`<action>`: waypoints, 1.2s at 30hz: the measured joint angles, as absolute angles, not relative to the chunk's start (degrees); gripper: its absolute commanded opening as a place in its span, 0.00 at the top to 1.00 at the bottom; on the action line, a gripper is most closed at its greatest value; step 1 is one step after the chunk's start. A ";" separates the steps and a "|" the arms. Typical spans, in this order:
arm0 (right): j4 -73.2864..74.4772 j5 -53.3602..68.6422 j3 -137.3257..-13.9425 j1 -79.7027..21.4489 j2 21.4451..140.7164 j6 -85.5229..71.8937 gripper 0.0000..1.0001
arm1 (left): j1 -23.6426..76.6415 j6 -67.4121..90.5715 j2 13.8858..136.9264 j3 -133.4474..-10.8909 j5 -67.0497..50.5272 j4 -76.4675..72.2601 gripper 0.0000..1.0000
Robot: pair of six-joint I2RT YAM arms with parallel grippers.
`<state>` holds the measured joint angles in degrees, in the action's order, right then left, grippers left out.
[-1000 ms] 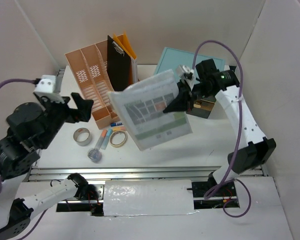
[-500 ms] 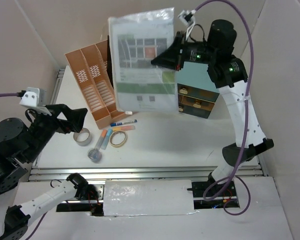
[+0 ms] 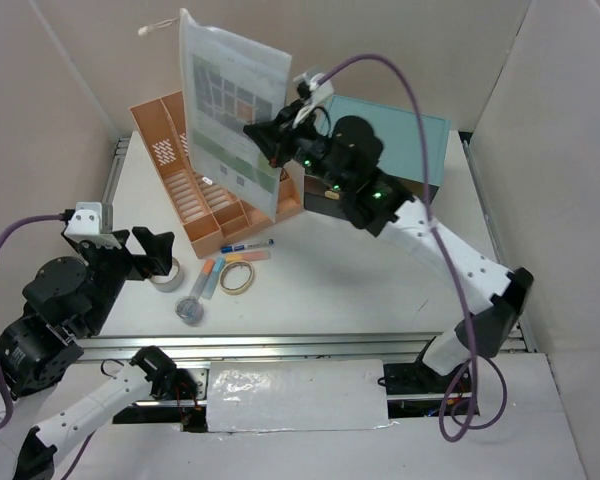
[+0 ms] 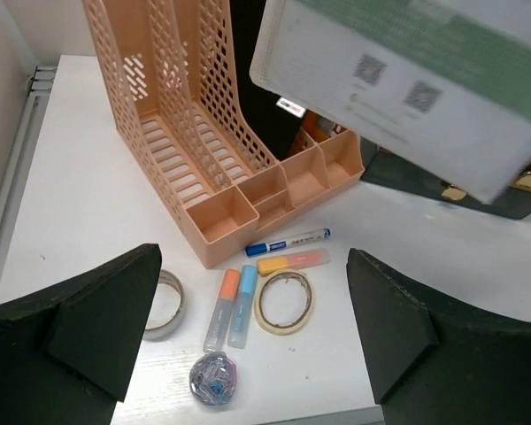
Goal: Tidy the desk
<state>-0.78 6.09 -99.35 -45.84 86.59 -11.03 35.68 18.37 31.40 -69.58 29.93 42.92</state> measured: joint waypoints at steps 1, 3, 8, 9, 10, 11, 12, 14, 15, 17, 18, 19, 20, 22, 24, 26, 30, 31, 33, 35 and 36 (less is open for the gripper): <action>-3.27 3.97 -97.10 -46.37 87.68 -10.07 1.00 | 35.68 18.33 30.68 -68.29 30.35 42.26 0.01; -8.60 -0.91 -93.38 -47.42 90.37 -7.97 1.00 | 35.68 18.28 28.73 -65.30 31.03 41.23 0.01; -19.49 -13.30 -91.09 -49.69 98.02 -3.97 1.00 | 35.68 18.20 20.73 -56.77 31.57 36.56 0.00; -20.99 -14.22 -91.22 -49.95 99.18 -3.46 1.00 | 35.68 18.24 19.29 -55.37 31.75 35.68 0.00; -22.22 -15.00 -91.64 -50.19 100.36 -2.83 1.00 | 35.68 18.37 18.15 -54.28 31.92 34.89 0.00; -23.94 -15.70 -92.47 -50.43 101.80 -2.00 1.00 | 35.68 18.44 17.28 -53.41 32.21 34.35 0.00; -25.17 -15.92 -93.45 -50.61 103.07 -1.43 1.00 | 35.68 18.52 16.67 -52.73 32.49 34.04 0.01; -28.16 -16.16 -95.79 -50.89 106.15 -0.14 1.00 | 35.68 19.03 15.97 -51.99 33.19 33.87 0.00; -29.63 -16.10 -96.38 -50.98 107.26 0.34 1.00 | 35.68 19.53 15.84 -51.83 33.39 33.74 0.01; -32.91 -16.08 -96.62 -51.13 109.08 1.50 1.00 | 35.66 19.90 15.51 -51.46 33.76 33.41 0.00; -35.22 -16.23 -96.60 -51.24 110.15 2.37 1.00 | 35.66 19.92 15.22 -51.18 33.80 33.21 0.00; -37.01 -16.40 -96.60 -51.35 111.04 2.94 1.00 | 35.66 19.92 14.92 -50.89 33.78 33.01 0.00; -39.77 -16.91 -96.62 -51.53 112.18 3.75 1.00 | 35.66 19.92 14.68 -50.65 33.76 32.88 0.00; -44.10 -17.54 -96.73 -51.79 114.52 4.80 1.00 | 35.66 19.92 14.24 -50.35 33.54 32.75 0.00; -47.31 -18.17 -97.19 -51.96 116.99 5.69 1.00 | 35.66 19.94 14.02 -50.24 32.99 32.60 0.01; -49.12 -18.52 -98.83 -52.01 119.87 6.33 1.00 | 35.66 19.94 14.00 -50.24 32.25 32.40 0.00; -49.69 -18.61 -103.81 -51.99 125.95 7.49 1.00 | 35.66 19.92 14.00 -50.24 31.05 32.23 0.01; -49.67 -18.52 -105.10 -51.99 127.20 7.79 1.00 | 35.66 19.92 14.00 -50.24 30.74 32.16 0.00; -49.50 -18.09 -107.87 -51.99 129.82 8.36 1.00 | 35.66 19.90 14.00 -50.24 30.13 32.10 0.00; -48.58 -17.50 -110.52 -51.96 132.03 8.67 1.00 | 35.66 19.90 13.98 -50.13 29.56 32.01 0.01; -48.18 -17.12 -111.57 -51.96 133.03 8.71 1.00 | 35.66 19.88 13.89 -49.93 29.30 31.81 0.00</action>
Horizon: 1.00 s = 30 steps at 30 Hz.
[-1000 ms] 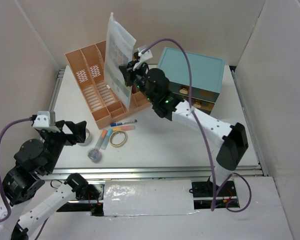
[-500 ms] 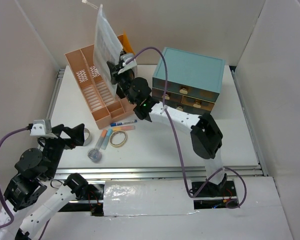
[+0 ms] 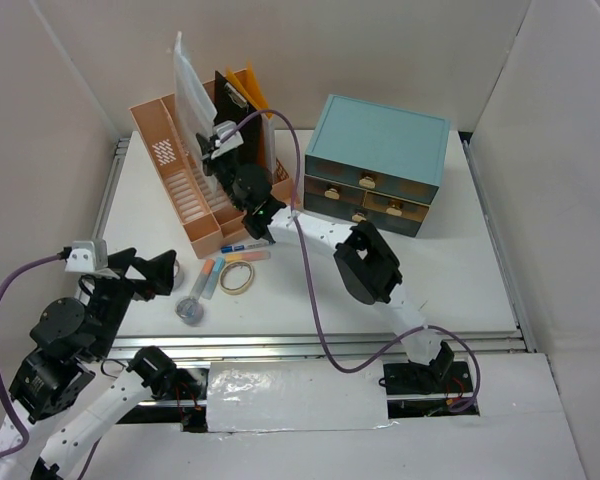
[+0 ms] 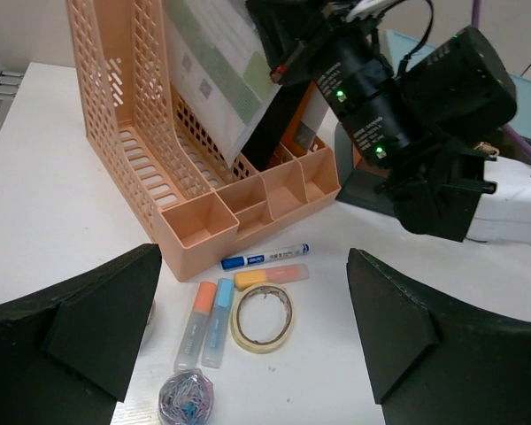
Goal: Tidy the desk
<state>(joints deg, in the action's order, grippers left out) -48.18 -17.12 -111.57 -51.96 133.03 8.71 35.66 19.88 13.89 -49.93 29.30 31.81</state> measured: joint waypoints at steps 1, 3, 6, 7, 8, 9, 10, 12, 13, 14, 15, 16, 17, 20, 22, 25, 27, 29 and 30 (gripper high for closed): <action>-47.83 -16.80 -112.29 -51.92 133.75 8.71 1.00 | 35.66 19.88 13.72 -49.65 29.08 31.70 0.00; -46.92 -16.27 -113.89 -51.86 135.31 8.69 1.00 | 35.66 19.86 13.19 -49.15 28.51 31.73 0.00; -45.34 -15.53 -115.79 -51.81 137.21 8.73 1.00 | 35.66 19.84 12.40 -48.88 27.94 31.66 0.00; -44.93 -15.38 -116.20 -51.81 137.78 8.84 1.00 | 35.66 19.84 12.14 -48.86 27.75 31.64 0.01; -44.31 -15.38 -116.99 -51.70 138.47 8.88 0.97 | 35.66 19.84 11.99 -48.84 27.53 31.66 0.00; -43.75 -15.29 -117.91 -51.64 139.26 8.86 0.95 | 35.66 19.84 11.86 -48.84 27.27 31.59 0.00; -43.18 -15.18 -118.72 -51.59 140.00 8.86 0.93 | 35.66 19.84 11.77 -48.84 27.05 31.59 0.00; -41.89 -14.61 -119.33 -51.46 140.94 8.67 0.87 | 35.66 19.79 11.75 -48.82 26.57 31.48 0.00; -41.10 -14.28 -119.35 -51.37 141.16 8.56 0.83 | 35.66 19.77 11.73 -48.73 26.33 31.29 0.00; -40.62 -14.13 -119.35 -51.27 141.40 8.43 0.74 | 35.66 19.75 11.73 -48.69 26.04 31.29 0.01; -40.64 -14.04 -119.35 -51.18 141.60 8.14 0.71 | 35.66 19.73 11.73 -48.60 25.76 31.24 0.00; -40.64 -14.02 -119.35 -51.09 141.71 8.19 0.68 | 35.66 19.73 11.73 -48.51 25.50 31.22 0.01; -40.64 -13.96 -119.37 -50.94 141.80 7.92 0.60 | 35.66 19.70 11.73 -48.42 25.26 31.22 0.00; -40.66 -13.69 -119.42 -50.52 141.80 6.81 0.45 | 35.66 19.70 11.73 -48.36 24.77 31.22 0.00; -40.60 -13.26 -119.61 -50.24 141.80 6.79 0.38 | 35.66 19.68 11.73 -48.34 24.43 31.22 0.01; -40.36 -12.78 -119.98 -49.98 141.80 6.35 0.30 | 35.66 19.64 11.73 -48.31 23.70 31.22 0.00; -40.42 -12.86 -119.98 -49.89 141.80 6.07 0.09 | 35.66 19.64 11.73 -48.31 23.46 31.20 0.00; -40.42 -13.10 -119.94 -49.82 141.78 5.96 0.00 | 35.66 19.62 11.73 -48.31 23.31 31.22 0.00; -40.42 -13.28 -119.81 -49.76 141.69 6.22 0.00 | 35.66 19.59 11.73 -48.31 23.27 31.22 0.00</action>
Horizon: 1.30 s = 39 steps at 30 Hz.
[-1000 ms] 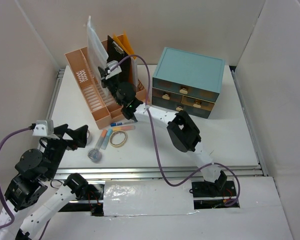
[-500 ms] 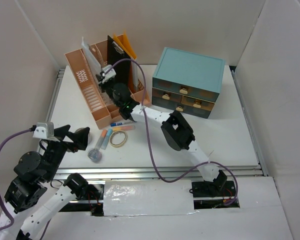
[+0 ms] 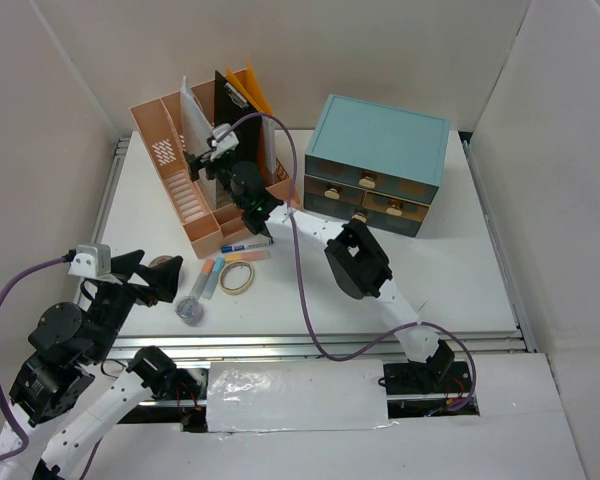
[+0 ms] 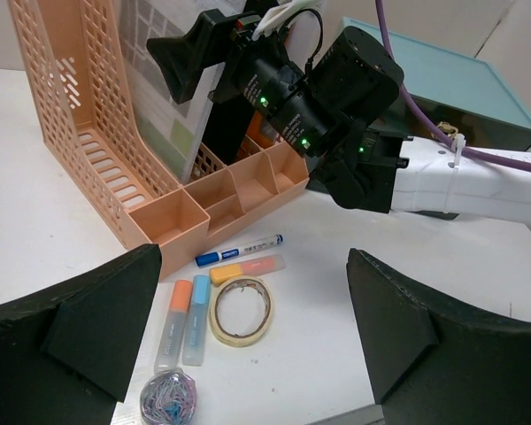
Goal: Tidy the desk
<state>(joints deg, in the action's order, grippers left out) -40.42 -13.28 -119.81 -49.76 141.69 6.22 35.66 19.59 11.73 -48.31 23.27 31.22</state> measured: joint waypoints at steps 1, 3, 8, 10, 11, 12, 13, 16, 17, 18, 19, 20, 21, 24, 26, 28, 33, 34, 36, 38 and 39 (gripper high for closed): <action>-40.47 -13.45 -119.50 -49.76 141.51 6.35 0.00 | 35.66 19.59 11.73 -48.31 23.20 31.22 0.00; -40.45 -14.00 -119.00 -49.71 140.94 6.61 0.00 | 35.66 19.57 11.73 -48.31 23.07 31.20 0.01; -37.60 -14.44 -118.39 -49.71 137.53 7.40 0.00 | 35.66 19.57 11.73 -48.31 23.05 31.22 0.00; -35.46 -14.44 -117.89 -49.71 134.63 7.68 0.00 | 35.66 19.57 11.75 -48.29 23.07 31.22 0.01; -34.52 -14.44 -117.67 -49.71 132.81 7.86 0.00 | 35.66 19.57 11.75 -48.29 23.07 31.22 0.01; -33.36 -14.55 -117.60 -49.71 130.78 8.03 0.00 | 35.66 19.57 11.75 -48.29 23.07 31.22 0.00; -32.60 -14.66 -117.60 -49.71 128.84 8.21 0.00 | 35.66 19.59 11.75 -48.29 23.07 31.22 0.01; -30.59 -15.42 -117.38 -49.69 122.41 8.78 0.00 | 35.66 19.59 11.75 -48.29 23.09 31.22 0.00; -30.30 -15.97 -116.84 -49.63 119.98 8.91 0.00 | 35.66 19.59 11.75 -48.29 23.11 31.22 0.00; -29.80 -16.60 -116.40 -49.60 117.75 8.91 0.00 | 35.66 19.59 11.75 -48.31 23.18 31.22 0.01; -28.84 -17.63 -116.11 -49.60 115.39 8.88 0.00 | 35.66 19.59 11.75 -48.31 23.29 31.22 0.01; -27.66 -18.94 -116.09 -49.60 113.36 8.82 0.00 | 35.66 19.59 11.77 -48.29 23.35 31.22 0.00; -26.02 -20.80 -116.14 -49.60 111.59 8.54 0.00 | 35.66 19.62 11.84 -48.31 23.49 31.22 0.00; -17.69 -26.63 -116.60 -49.43 106.67 5.52 0.00 | 35.66 19.73 12.53 -48.31 23.99 31.24 0.00; -13.08 -29.30 -111.70 -48.77 101.56 2.02 0.00 | 35.66 19.97 14.02 -48.49 24.51 31.31 0.00; -11.18 -30.09 -98.43 -47.22 92.29 -2.55 0.00 | 35.66 21.15 16.64 -49.34 25.04 32.23 0.00; -3.70 -34.11 -71.35 -42.78 71.02 -13.74 0.02 | 35.64 24.14 24.80 -52.21 23.62 32.97 0.00; -2.37 -34.50 -67.24 -42.00 67.22 -16.58 0.02 | 35.46 24.36 25.54 -52.12 22.90 33.04 0.00; -2.11 -34.50 -58.24 -40.51 59.86 -21.67 0.05 | 35.22 24.45 26.13 -52.10 21.96 33.43 0.01; -2.02 -34.74 -49.17 -38.92 52.64 -26.76 0.07 | 34.94 24.38 25.63 -51.94 21.80 33.58 0.01; -2.72 -34.96 -44.62 -37.95 49.34 -29.63 0.07 | 34.83 24.38 24.97 -51.62 21.85 33.54 0.00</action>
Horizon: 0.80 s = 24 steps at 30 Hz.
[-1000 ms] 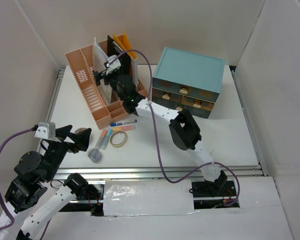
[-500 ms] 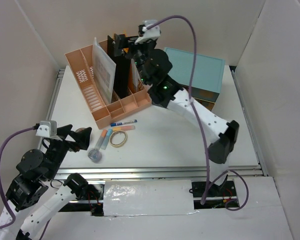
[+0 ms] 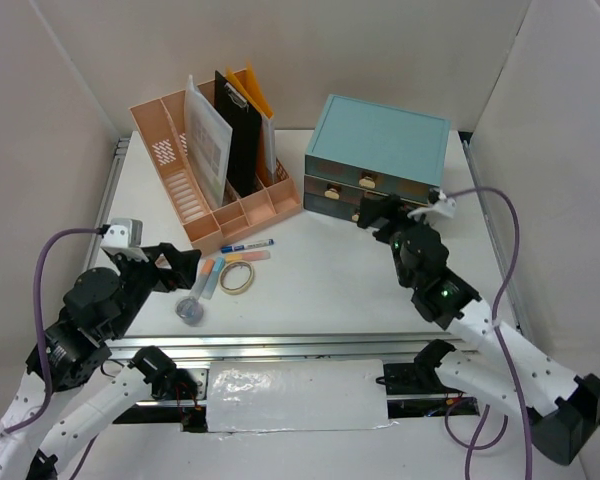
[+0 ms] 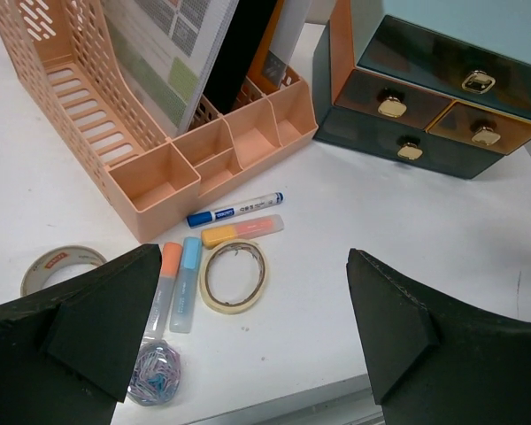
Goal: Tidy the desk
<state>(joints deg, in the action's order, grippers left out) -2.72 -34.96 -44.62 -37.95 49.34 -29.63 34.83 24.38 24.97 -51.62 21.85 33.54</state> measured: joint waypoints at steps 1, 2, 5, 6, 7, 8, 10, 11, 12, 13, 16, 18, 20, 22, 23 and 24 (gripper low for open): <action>-3.01 -35.24 -40.29 -36.95 46.54 -32.53 0.07 | 34.74 24.36 24.18 -51.33 21.87 33.76 0.00; -3.75 -35.27 -36.58 -35.81 44.14 -35.29 0.07 | 34.68 24.36 23.40 -51.13 21.91 34.09 0.00; -7.40 -34.30 -27.73 -32.58 40.84 -41.60 0.08 | 34.63 24.36 21.80 -50.76 22.06 34.35 0.00; -8.45 -33.91 -25.96 -31.70 40.93 -43.35 0.09 | 34.63 24.34 21.61 -50.76 22.06 34.37 0.00; -9.67 -33.82 -24.77 -30.98 41.54 -44.88 0.08 | 34.61 24.34 21.61 -50.76 22.11 34.39 0.00; -10.76 -33.82 -24.14 -30.57 42.72 -46.26 0.08 | 34.61 24.34 21.65 -50.74 22.11 34.39 0.00; -14.11 -33.28 -23.75 -29.63 45.32 -48.45 0.08 | 34.59 24.27 21.76 -50.74 22.04 34.54 0.00; -16.73 -32.40 -23.49 -28.86 46.50 -49.12 0.08 | 34.59 24.18 21.85 -50.74 21.91 34.57 0.00; -19.53 -31.53 -23.07 -27.77 47.48 -49.74 0.08 | 34.57 24.14 21.96 -50.74 21.69 34.57 0.00; -21.87 -30.39 -22.70 -26.28 48.56 -50.28 0.08 | 34.59 24.10 22.04 -50.72 21.41 34.57 0.00; -26.65 -27.79 -22.70 -23.07 52.03 -51.64 0.09 | 34.59 23.88 22.13 -50.46 20.16 34.54 0.00; -28.88 -26.46 -22.90 -21.91 54.35 -52.36 0.09 | 34.57 23.77 22.24 -50.35 19.20 34.48 0.00; -29.78 -25.04 -23.97 -21.15 57.04 -53.54 0.09 | 34.57 23.68 22.41 -50.35 18.50 34.48 0.01; -31.73 -23.07 -24.97 -20.38 59.75 -54.81 0.10 | 34.57 23.44 22.70 -50.35 17.61 34.46 0.01; -32.77 -22.46 -25.21 -20.01 60.99 -55.40 0.10 | 34.57 23.07 22.83 -50.33 17.21 34.46 0.00; -33.63 -21.67 -25.47 -19.79 62.00 -56.12 0.10 | 34.57 22.81 22.92 -50.26 16.75 34.44 0.00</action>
